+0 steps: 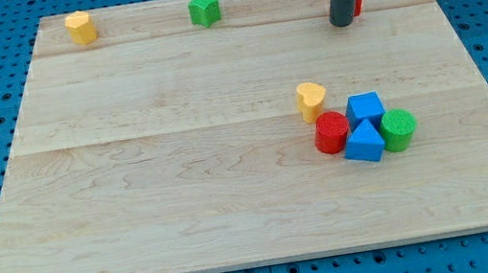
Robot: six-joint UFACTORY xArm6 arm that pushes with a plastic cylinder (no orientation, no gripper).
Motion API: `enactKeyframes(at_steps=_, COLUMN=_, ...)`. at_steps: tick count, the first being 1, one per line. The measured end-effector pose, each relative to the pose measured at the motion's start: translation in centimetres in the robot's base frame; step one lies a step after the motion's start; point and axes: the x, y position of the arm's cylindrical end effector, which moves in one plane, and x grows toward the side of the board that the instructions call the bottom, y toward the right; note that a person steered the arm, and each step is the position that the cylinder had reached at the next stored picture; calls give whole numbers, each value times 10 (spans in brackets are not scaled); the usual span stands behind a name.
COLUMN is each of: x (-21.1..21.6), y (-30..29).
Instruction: Point your arm at the yellow heart
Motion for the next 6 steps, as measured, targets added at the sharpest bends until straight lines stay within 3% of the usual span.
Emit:
enactKeyframes(at_steps=2, x=-42, y=3)
enactKeyframes(at_steps=3, x=-14, y=4)
enactKeyframes(at_steps=5, x=130, y=-12)
enactKeyframes(at_steps=6, x=149, y=-60)
